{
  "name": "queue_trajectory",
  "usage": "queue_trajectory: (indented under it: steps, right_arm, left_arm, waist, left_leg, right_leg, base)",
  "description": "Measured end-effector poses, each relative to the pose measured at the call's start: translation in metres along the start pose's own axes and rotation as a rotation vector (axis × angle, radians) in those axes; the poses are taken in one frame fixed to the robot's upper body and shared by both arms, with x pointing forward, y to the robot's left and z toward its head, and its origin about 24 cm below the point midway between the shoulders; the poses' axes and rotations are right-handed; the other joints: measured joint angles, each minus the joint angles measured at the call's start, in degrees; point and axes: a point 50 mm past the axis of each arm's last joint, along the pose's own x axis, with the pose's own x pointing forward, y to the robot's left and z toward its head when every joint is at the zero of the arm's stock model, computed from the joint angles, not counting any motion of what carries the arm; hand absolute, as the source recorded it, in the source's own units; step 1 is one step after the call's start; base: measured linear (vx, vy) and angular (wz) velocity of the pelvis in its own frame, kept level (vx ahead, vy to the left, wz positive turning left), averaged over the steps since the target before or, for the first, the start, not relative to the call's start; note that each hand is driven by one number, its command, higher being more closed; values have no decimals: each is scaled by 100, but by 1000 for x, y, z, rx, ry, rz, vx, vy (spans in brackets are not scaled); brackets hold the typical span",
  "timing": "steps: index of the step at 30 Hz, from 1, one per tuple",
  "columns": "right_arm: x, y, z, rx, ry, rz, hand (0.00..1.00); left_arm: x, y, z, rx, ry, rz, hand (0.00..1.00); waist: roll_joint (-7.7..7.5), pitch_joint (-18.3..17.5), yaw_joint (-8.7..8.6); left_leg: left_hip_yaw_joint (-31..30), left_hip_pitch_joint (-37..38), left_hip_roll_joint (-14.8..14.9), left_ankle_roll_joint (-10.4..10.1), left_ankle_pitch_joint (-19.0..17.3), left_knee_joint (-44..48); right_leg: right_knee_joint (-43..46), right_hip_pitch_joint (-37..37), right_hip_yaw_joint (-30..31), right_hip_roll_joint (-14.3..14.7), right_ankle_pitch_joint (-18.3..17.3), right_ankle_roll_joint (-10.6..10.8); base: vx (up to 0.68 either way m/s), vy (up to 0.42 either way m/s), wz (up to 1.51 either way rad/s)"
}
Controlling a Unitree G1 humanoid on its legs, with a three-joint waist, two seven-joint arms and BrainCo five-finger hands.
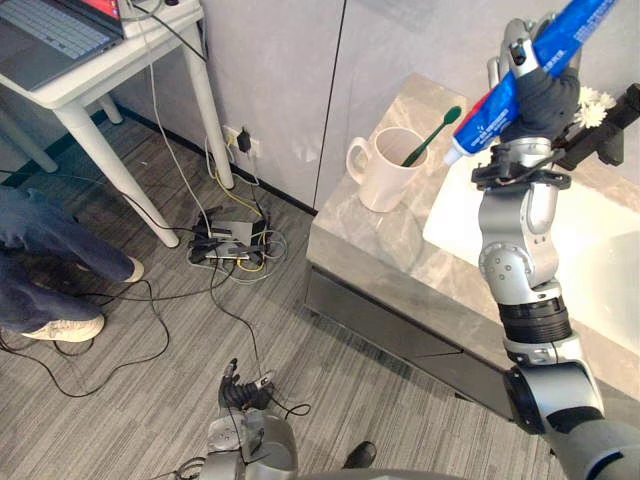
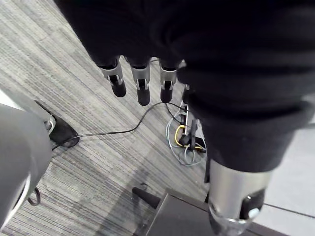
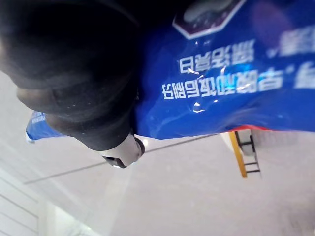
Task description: Organize washtable
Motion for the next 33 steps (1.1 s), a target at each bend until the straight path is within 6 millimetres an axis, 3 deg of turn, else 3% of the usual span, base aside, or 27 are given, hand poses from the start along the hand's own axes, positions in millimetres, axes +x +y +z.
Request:
queue_trajectory:
  steps: [5, 12, 20, 25, 33]
  right_arm:
    - [1, 9, -5, 8, 8, 36, 100]
    - [0, 5, -12, -39, 47, 42, 100]
    - [6, -4, 3, -423, -10, 137, 100]
    - [6, -4, 4, -471, -28, 129, 100]
    - [17, -4, 27, -467, -130, 78, 100]
  left_arm:
    - [3, 18, -15, -91, 85, 77, 0]
    - [4, 29, -15, -203, 84, 124, 0]
    - [4, 31, -13, -238, 69, 151, 0]
    - [4, 31, -12, -246, 56, 158, 0]
    - [4, 31, -10, -258, 47, 167, 0]
  waist:
    - [-52, 25, 36]
    - [-250, 112, 37]
    - [-266, 126, 28]
    - [-297, 141, 45]
    - [-287, 212, 43]
  left_leg:
    - [-190, -99, -6, -41, 37, -23]
    - [-461, -241, -15, -102, 230, -195]
    - [-486, -382, 8, -131, 402, -367]
    - [-487, -390, 10, -126, 459, -473]
    - [-467, -476, 10, -126, 460, -473]
  right_leg:
    - [-19, 0, -94, 40, -3, 1]
    - [-91, -11, -346, 91, -4, 0]
    - [-95, -208, -343, 98, -3, -1]
    - [-94, -254, -354, 83, -2, -1]
    - [-91, -355, -350, 75, -1, -2]
  base:
    - [-9, -12, 15]
    - [-20, -22, 20]
    - [-18, -2, 0]
    - [7, -4, 2]
    - [24, -2, -1]
